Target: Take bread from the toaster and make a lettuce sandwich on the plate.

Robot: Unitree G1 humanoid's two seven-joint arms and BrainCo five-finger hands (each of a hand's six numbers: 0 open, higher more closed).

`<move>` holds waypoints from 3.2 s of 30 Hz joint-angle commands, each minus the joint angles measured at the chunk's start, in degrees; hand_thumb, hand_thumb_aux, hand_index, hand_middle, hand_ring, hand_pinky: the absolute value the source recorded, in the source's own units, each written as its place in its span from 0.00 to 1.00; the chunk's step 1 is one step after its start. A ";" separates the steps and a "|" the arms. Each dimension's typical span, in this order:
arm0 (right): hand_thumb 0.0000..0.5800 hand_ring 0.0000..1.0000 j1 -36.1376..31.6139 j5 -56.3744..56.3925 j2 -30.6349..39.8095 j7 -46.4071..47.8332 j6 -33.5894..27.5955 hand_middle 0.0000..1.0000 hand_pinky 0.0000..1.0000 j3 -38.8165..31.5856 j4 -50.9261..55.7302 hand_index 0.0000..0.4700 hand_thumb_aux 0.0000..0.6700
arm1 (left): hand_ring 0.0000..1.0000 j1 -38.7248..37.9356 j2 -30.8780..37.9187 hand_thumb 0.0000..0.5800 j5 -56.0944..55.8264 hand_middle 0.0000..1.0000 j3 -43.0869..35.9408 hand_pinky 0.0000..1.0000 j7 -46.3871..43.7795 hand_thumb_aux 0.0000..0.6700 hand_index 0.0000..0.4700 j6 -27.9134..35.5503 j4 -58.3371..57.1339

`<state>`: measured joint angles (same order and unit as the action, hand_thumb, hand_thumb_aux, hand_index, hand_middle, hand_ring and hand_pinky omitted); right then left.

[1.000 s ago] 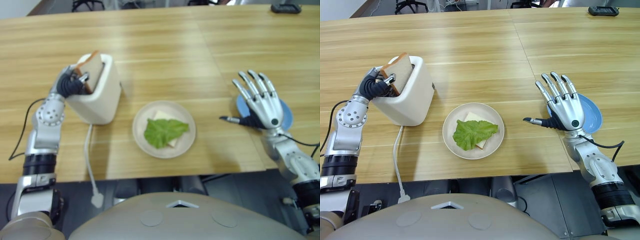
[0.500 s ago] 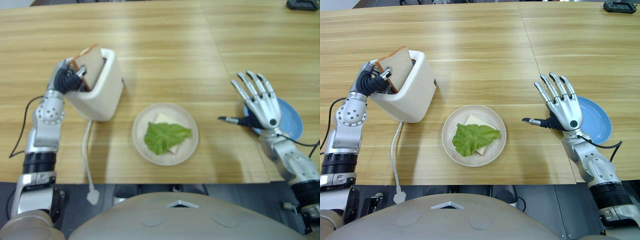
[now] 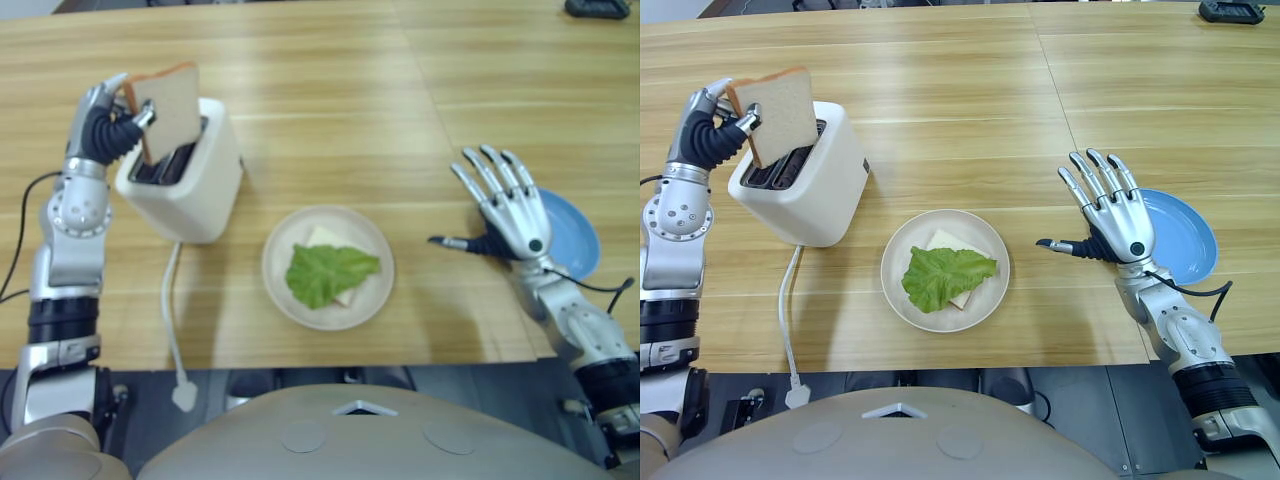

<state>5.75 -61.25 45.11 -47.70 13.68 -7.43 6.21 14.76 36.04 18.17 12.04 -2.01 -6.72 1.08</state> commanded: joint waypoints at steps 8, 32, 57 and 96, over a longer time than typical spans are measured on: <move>0.00 0.00 -1.31 -0.15 -0.90 0.33 0.26 0.00 0.00 -1.79 0.42 0.00 0.00 | 1.00 1.90 2.25 1.00 1.71 1.00 0.25 1.00 -0.29 1.00 0.98 -3.25 3.78; 0.00 0.00 -1.94 2.20 -0.22 -2.30 1.13 0.00 0.00 0.39 1.73 0.00 0.00 | 1.00 2.22 0.94 1.00 17.24 1.00 -15.45 1.00 1.99 1.00 0.98 -26.92 3.07; 0.00 0.00 -9.54 7.74 -1.40 6.12 12.62 0.00 0.00 -3.22 2.74 0.00 0.00 | 1.00 -1.04 -5.00 1.00 30.20 1.00 -27.12 1.00 9.31 1.00 0.98 -32.06 0.74; 0.00 0.00 -17.51 20.90 -6.58 45.30 29.13 0.00 0.00 -9.80 1.01 0.00 0.00 | 1.00 -3.18 -7.37 1.00 38.55 1.00 -35.73 1.00 11.88 1.00 0.98 -28.37 -3.50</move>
<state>-11.80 -39.64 38.66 -2.97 42.91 -17.72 7.79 11.54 28.17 53.95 -22.50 9.31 -35.61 -0.77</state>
